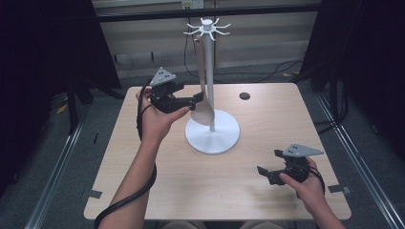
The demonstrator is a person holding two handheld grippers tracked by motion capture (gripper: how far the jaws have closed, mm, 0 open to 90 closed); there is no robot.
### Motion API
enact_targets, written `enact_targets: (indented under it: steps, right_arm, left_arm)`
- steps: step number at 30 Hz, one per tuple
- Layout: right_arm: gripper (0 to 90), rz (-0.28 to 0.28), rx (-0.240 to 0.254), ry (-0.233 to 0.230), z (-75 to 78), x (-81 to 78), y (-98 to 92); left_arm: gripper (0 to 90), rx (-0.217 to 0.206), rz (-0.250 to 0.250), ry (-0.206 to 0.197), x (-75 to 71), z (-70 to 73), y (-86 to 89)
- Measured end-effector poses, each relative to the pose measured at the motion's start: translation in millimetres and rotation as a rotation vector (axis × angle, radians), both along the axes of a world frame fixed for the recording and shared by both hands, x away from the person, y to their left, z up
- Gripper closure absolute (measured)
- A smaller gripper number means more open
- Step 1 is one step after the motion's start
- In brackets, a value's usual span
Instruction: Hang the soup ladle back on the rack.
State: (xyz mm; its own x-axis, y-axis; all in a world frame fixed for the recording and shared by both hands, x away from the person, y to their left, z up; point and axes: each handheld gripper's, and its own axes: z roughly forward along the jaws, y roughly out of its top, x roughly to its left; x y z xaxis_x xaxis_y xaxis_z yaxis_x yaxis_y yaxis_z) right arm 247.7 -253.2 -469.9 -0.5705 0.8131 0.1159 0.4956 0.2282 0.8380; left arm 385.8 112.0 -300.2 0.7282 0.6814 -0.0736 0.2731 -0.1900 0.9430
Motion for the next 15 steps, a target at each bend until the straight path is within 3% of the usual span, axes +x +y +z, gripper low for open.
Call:
enact_targets:
  steps: [15]
  right_arm:
    - [4.4,-0.004,-0.001,0.003,0.2,-0.4,-0.3]
  left_arm:
    - [17.7,0.004,0.015,-0.002,-7.7,-12.9,9.9]
